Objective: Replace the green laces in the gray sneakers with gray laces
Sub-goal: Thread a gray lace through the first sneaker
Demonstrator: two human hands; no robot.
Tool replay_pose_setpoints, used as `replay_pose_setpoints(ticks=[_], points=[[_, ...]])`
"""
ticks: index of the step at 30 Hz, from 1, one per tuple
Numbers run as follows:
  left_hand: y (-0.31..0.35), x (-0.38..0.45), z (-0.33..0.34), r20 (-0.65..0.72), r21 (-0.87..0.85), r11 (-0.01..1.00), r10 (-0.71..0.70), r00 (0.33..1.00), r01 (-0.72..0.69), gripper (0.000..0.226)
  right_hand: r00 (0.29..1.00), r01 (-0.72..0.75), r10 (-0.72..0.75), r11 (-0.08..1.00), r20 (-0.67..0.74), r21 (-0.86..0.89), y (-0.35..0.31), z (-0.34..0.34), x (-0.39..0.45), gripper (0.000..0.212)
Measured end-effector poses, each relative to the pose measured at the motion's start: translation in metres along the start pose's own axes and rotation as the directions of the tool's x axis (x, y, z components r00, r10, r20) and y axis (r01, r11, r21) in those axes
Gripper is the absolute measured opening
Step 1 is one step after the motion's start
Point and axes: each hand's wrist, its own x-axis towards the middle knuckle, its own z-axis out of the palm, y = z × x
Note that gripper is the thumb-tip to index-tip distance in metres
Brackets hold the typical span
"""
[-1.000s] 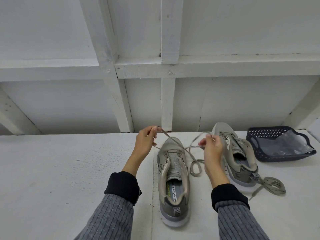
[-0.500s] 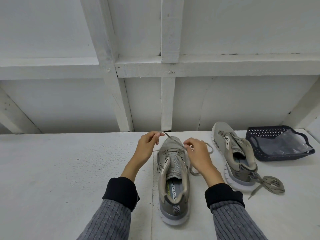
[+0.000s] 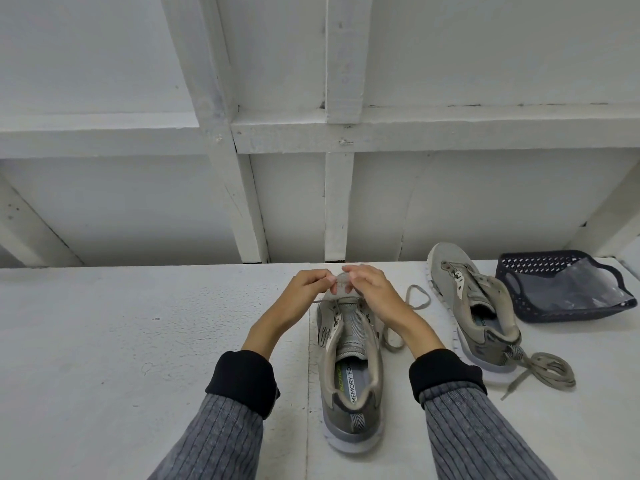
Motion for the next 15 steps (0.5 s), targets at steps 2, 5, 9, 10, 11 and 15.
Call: replay_pose_setpoints(ticks=[2,5,9,10,11,15], points=[[0.001,0.0,-0.003,-0.026,-0.016,1.0,0.0,1.0,-0.001,0.032,1.0,-0.012,0.011,0.99,0.007,0.138,-0.007,-0.005,-0.002,0.025],[-0.002,0.003,-0.009,-0.073,-0.05,0.999,-0.005,0.997,0.001,0.03,0.998,0.063,-0.052,0.959,-0.048,0.276,-0.02,-0.018,-0.008,0.026],[-0.009,0.006,-0.013,-0.165,-0.107,0.993,0.033,0.986,-0.051,0.026,0.975,0.154,-0.088,0.929,-0.205,0.336,-0.027,-0.031,-0.008,0.024],[-0.012,0.006,-0.012,-0.194,-0.104,0.993,0.028,0.981,-0.049,0.027,0.962,0.178,-0.107,0.944,-0.252,0.278,-0.026,-0.032,-0.007,0.021],[-0.015,0.006,-0.01,-0.214,-0.085,0.996,0.016,0.977,-0.035,0.028,0.948,0.194,-0.127,0.957,-0.291,0.216,-0.025,-0.033,-0.006,0.018],[-0.043,0.002,0.003,-0.177,0.05,0.991,-0.116,0.977,0.127,0.028,0.903,0.15,-0.107,0.986,-0.416,0.073,-0.013,-0.032,-0.006,0.01]])
